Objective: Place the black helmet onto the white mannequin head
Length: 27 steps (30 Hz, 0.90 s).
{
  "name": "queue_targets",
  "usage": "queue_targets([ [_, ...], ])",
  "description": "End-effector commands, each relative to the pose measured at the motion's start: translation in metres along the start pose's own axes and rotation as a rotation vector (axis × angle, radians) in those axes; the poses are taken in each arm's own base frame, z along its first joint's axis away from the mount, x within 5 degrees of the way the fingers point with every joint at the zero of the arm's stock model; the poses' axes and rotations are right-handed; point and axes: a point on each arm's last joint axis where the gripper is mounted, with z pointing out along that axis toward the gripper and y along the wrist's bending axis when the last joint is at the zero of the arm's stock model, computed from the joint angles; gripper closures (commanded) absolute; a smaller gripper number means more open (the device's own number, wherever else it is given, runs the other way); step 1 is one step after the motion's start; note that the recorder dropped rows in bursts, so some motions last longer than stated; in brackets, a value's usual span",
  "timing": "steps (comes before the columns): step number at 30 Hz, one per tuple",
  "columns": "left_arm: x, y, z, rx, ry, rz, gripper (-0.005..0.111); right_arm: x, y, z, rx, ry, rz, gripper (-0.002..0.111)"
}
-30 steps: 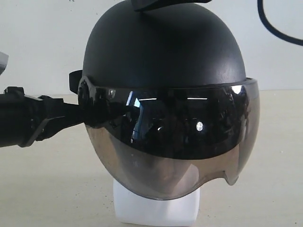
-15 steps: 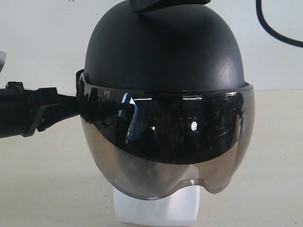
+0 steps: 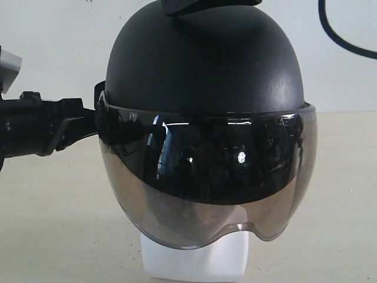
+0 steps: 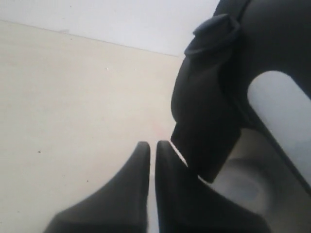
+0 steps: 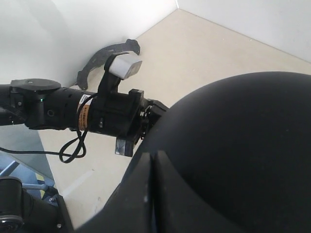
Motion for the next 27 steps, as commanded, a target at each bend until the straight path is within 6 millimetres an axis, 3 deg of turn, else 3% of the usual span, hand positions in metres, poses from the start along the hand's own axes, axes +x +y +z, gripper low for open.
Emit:
queue_targets([
  [1,-0.005,0.005,-0.005,-0.063,0.002,0.034,0.102,0.015,-0.016,0.012,0.063,0.125,-0.033,0.109],
  [5,-0.005,0.001,-0.031,-0.083,0.095,0.078,0.102,0.015,-0.016,0.012,0.062,0.13,-0.034,0.109],
  [10,-0.004,-0.027,-0.053,0.076,0.137,0.111,0.097,0.016,-0.016,0.011,0.061,0.134,-0.044,0.109],
  [12,-0.005,-0.029,-0.055,0.079,0.13,0.105,0.078,0.016,-0.016,0.011,0.061,0.139,-0.047,0.109],
  [13,-0.005,-0.029,-0.055,0.077,0.131,0.076,0.061,0.016,-0.016,0.011,0.061,0.139,-0.047,0.109],
  [16,-0.005,-0.029,-0.055,0.073,0.134,0.002,0.044,0.016,-0.016,0.011,0.061,0.139,-0.047,0.109],
  [18,-0.005,-0.029,-0.055,0.07,0.133,-0.007,0.045,0.016,-0.016,0.011,0.061,0.139,-0.047,0.109],
  [23,-0.007,-0.024,-0.053,0.033,0.116,-0.008,0.061,0.016,-0.016,0.011,0.061,0.139,-0.05,0.109],
  [27,-0.006,-0.018,-0.046,0.037,0.116,-0.035,0.064,0.016,-0.016,0.011,0.061,0.139,-0.05,0.109],
])
